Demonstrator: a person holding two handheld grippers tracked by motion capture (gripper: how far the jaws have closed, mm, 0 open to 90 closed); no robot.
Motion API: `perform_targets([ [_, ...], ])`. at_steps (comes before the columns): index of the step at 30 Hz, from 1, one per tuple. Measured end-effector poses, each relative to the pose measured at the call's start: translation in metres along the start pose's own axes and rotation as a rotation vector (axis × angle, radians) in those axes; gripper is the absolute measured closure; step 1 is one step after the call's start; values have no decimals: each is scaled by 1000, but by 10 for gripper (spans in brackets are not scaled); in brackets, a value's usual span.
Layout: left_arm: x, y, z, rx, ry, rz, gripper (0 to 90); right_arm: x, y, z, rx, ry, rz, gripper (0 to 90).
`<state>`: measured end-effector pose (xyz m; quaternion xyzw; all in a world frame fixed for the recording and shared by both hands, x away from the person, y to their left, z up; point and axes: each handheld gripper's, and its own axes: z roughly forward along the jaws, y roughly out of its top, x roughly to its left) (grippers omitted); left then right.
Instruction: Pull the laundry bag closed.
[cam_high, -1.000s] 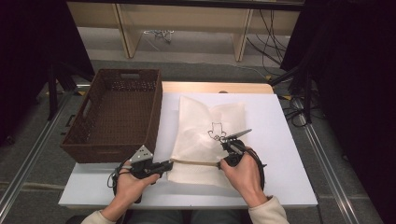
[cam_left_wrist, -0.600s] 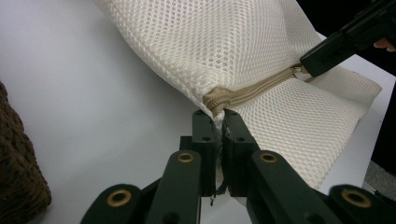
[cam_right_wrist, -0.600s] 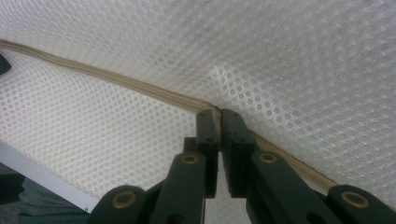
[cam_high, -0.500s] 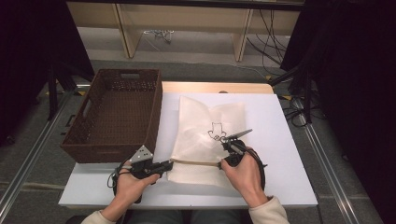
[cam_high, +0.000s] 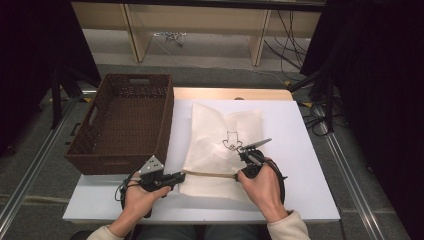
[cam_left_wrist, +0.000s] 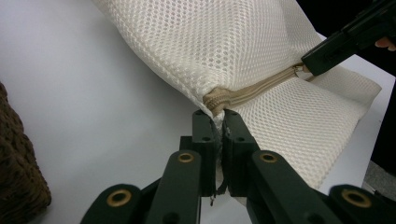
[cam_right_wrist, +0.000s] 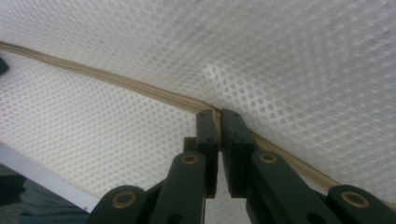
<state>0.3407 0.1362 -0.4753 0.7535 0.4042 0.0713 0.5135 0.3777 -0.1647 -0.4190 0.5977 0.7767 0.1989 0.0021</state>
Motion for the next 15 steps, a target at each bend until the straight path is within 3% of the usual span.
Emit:
perform_targets([
  [6,0,0,0,-5,-8,15,850,1,-1,-2,15,5,28,876],
  [7,0,0,0,-6,-7,14,850,-2,0,-1,-3,12,-21,876],
  [10,1,0,0,-2,-8,12,850,0,-1,-2,6,-2,25,876],
  [15,0,0,-1,1,-1,14,850,-1,-1,-2,15,7,10,876],
])
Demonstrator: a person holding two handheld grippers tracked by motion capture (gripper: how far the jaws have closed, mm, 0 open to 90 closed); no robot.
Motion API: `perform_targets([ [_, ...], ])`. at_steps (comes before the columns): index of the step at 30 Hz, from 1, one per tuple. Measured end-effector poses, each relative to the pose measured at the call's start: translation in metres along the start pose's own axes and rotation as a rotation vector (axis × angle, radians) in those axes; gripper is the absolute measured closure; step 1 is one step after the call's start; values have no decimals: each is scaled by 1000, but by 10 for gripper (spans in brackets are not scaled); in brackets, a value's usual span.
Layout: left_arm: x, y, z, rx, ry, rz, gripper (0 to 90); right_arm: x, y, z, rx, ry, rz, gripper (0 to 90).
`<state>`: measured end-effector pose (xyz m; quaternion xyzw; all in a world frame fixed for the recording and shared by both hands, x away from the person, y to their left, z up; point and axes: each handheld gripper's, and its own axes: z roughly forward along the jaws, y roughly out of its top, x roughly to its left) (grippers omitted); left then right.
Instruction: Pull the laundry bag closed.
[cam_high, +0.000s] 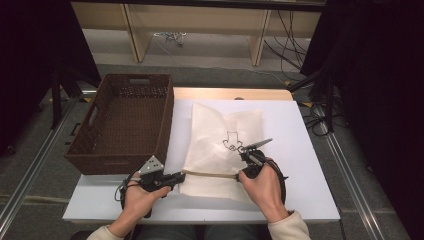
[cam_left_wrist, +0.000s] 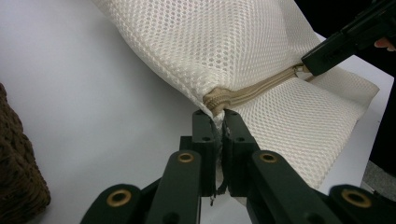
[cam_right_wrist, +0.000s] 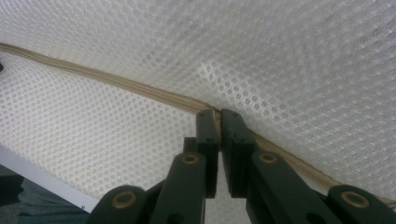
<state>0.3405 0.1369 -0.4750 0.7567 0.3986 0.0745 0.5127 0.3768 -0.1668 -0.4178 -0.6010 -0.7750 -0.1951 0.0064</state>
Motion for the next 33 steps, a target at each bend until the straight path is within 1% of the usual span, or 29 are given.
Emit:
perform_targets([
  [1,-1,0,0,-7,-1,-11,849,0,0,0,-2,-2,0,876],
  [2,-1,0,0,-9,-3,-11,849,1,0,0,2,-4,14,876],
  [3,-1,0,0,-10,-1,-20,850,1,0,1,-6,-14,1,876],
  [4,-1,0,0,-12,1,-26,850,1,0,1,-2,-13,8,876],
  [5,-1,0,0,-11,2,-25,850,1,0,1,-6,-11,0,876],
  [6,-1,0,0,-11,1,-25,850,2,0,0,-1,-9,18,876],
  [9,-1,0,0,-9,-2,-17,850,2,-1,1,-2,-6,19,876],
  [10,-2,-1,0,-14,-2,-24,850,-2,0,3,-35,-13,-42,876],
  [11,-2,-1,1,-15,-3,-26,850,-2,0,3,-32,-12,-37,876],
  [12,-2,-1,0,-15,-2,-26,850,0,-1,2,-29,-15,-12,876],
  [13,-2,0,0,-15,-3,-26,850,-1,-1,2,-28,-9,-22,876],
  [14,-2,0,0,-15,-3,-23,850,0,-1,1,-23,-13,-10,876],
  [15,-1,0,0,-15,-3,-20,850,-3,-1,2,-36,-10,-51,876],
  [16,-1,0,-1,-10,2,-10,850,-3,-1,2,-38,-17,-49,876],
  [17,-1,0,-1,-9,4,-18,850,-3,-1,1,-39,-19,-50,876],
  [18,-1,0,-1,-6,6,-9,850,-2,0,1,-23,-25,-19,876],
  [19,-1,0,-1,-10,8,-19,850,-3,0,1,-35,-15,-24,876],
  [20,-1,0,-1,-8,7,-14,850,-1,-1,1,-31,-25,-7,876],
  [21,0,0,-1,-8,5,-14,850,-3,-1,0,-24,-27,-16,876],
  [23,-1,0,-1,-9,9,-18,850,-2,-1,0,-29,-18,2,875],
  [24,-1,0,-1,-7,10,-14,850,-2,-1,-1,-30,-22,5,876],
  [25,-1,0,-1,-6,9,-15,850,-2,-1,-1,-33,-27,5,876],
  [26,-1,0,-1,-7,7,-15,850,-6,-1,0,-42,-23,-37,876],
  [27,-1,0,-1,-10,4,-13,850,-4,-1,-1,-18,-21,4,876],
  [28,0,0,-1,-9,5,-16,850,-3,-2,-2,-7,-26,14,876],
  [29,0,0,-1,-8,7,-16,850,-3,-2,-2,-16,-22,21,876],
  [30,-1,0,-1,-7,8,-16,850,-5,-2,-1,-38,-22,-10,876],
  [32,-1,0,-1,-10,3,-10,850,-5,-2,-1,-34,-32,-1,876],
  [33,-1,0,-1,-9,5,-12,850,-5,-2,-1,-33,-24,1,876],
])
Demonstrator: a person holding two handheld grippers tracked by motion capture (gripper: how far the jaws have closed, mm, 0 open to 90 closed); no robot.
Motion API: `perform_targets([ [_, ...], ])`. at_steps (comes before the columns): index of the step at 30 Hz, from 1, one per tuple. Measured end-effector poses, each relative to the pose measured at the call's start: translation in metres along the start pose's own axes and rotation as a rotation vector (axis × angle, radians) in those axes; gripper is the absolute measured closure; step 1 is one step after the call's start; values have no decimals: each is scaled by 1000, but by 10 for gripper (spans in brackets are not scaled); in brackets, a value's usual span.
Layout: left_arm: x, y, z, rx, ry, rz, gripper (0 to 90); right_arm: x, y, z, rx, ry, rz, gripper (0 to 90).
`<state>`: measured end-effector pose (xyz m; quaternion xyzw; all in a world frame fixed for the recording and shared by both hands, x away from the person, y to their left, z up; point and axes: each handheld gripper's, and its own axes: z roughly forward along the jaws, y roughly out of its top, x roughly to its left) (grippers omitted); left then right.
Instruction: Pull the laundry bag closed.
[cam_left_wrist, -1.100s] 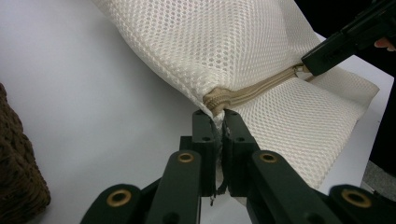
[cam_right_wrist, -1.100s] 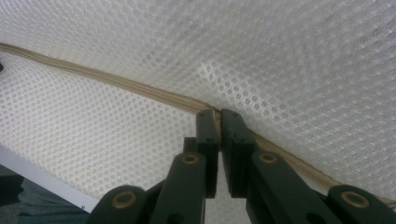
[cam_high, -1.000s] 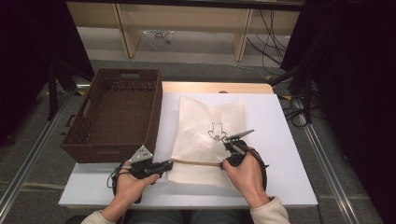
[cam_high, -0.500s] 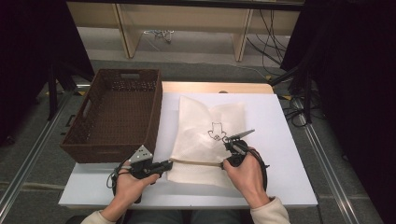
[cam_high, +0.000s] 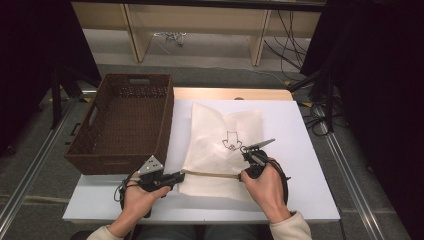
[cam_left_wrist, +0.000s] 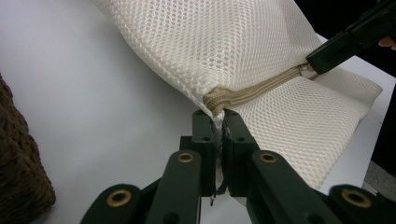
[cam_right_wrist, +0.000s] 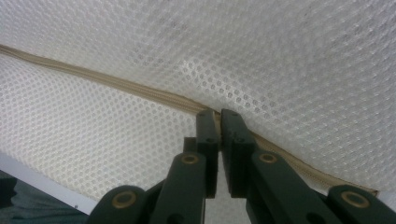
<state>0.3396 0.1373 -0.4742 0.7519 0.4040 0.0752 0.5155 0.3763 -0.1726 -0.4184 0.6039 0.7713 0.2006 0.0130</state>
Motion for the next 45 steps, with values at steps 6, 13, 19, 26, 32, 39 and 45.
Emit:
perform_targets([
  [6,0,0,0,0,1,-2,850,2,0,-2,25,-1,35,876],
  [13,0,-1,0,-3,0,-3,850,2,-1,-2,30,-1,43,876],
  [19,0,0,0,1,-1,-3,850,-4,0,0,-6,0,-25,876],
  [26,0,0,0,4,3,-2,850,-3,0,-1,1,-8,-7,876],
  [32,0,0,0,-3,-8,11,850,0,-1,-3,27,-12,22,876],
  [39,0,0,0,-1,-3,5,850,-2,-2,-4,31,-9,34,877],
  [45,-1,0,0,-5,4,3,850,-2,-2,-5,28,-4,39,876],
])
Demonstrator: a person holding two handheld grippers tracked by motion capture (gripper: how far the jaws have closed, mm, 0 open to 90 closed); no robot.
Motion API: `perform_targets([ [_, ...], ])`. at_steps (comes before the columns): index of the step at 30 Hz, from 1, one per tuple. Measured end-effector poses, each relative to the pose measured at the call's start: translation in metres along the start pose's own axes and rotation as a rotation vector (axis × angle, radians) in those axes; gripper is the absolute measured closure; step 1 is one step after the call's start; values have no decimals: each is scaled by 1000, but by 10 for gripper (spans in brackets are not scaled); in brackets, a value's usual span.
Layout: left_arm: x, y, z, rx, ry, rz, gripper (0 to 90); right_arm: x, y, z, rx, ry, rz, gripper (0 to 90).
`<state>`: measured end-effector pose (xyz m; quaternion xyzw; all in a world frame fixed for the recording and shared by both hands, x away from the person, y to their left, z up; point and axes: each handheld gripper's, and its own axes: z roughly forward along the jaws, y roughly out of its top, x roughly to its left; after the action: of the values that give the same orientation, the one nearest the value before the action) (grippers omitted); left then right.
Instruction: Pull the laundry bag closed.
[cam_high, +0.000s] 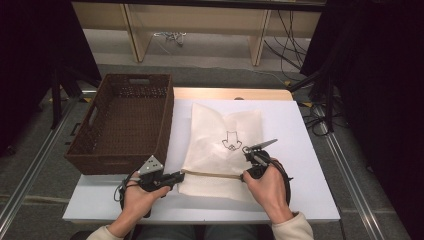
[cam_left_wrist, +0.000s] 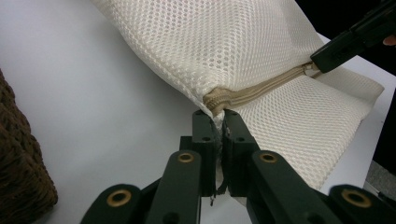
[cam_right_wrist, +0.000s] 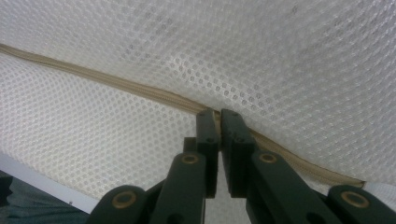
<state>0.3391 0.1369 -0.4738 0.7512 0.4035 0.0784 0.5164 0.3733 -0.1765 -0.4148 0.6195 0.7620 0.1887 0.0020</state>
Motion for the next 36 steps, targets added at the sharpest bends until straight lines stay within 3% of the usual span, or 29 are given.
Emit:
perform_targets([
  [2,1,0,0,0,-5,12,850,-1,0,0,1,-3,-16,876],
  [5,1,0,0,0,-4,14,850,-1,0,0,8,-20,10,876],
  [8,2,0,0,4,-4,13,850,-3,0,0,4,-19,-22,876],
  [16,1,0,0,0,0,13,850,-4,-1,-1,7,-16,11,876],
  [18,1,0,0,-1,2,-2,850,-5,-1,0,-13,-20,-14,876],
  [20,1,0,-1,4,-2,14,850,-8,-1,0,-23,-22,-39,876],
  [22,1,1,-1,4,0,14,850,-5,-1,-1,-12,-28,1,876],
  [23,1,0,-1,1,-2,13,850,-9,-1,0,-21,-22,-40,876],
  [24,1,0,-1,1,-1,16,850,-7,-1,-1,0,-17,-6,876],
  [32,2,1,0,5,-2,13,850,-8,-1,-3,-4,-14,0,876],
  [33,1,0,0,4,0,-3,850,-7,-1,-3,-4,-12,18,876],
  [34,1,1,0,1,-2,12,850,-5,-1,-3,0,-23,38,876],
  [35,1,1,-1,1,-3,15,850,-6,-2,-3,0,-21,35,876],
  [36,1,1,-1,0,-2,14,850,-8,-1,-2,-10,-26,-1,876],
])
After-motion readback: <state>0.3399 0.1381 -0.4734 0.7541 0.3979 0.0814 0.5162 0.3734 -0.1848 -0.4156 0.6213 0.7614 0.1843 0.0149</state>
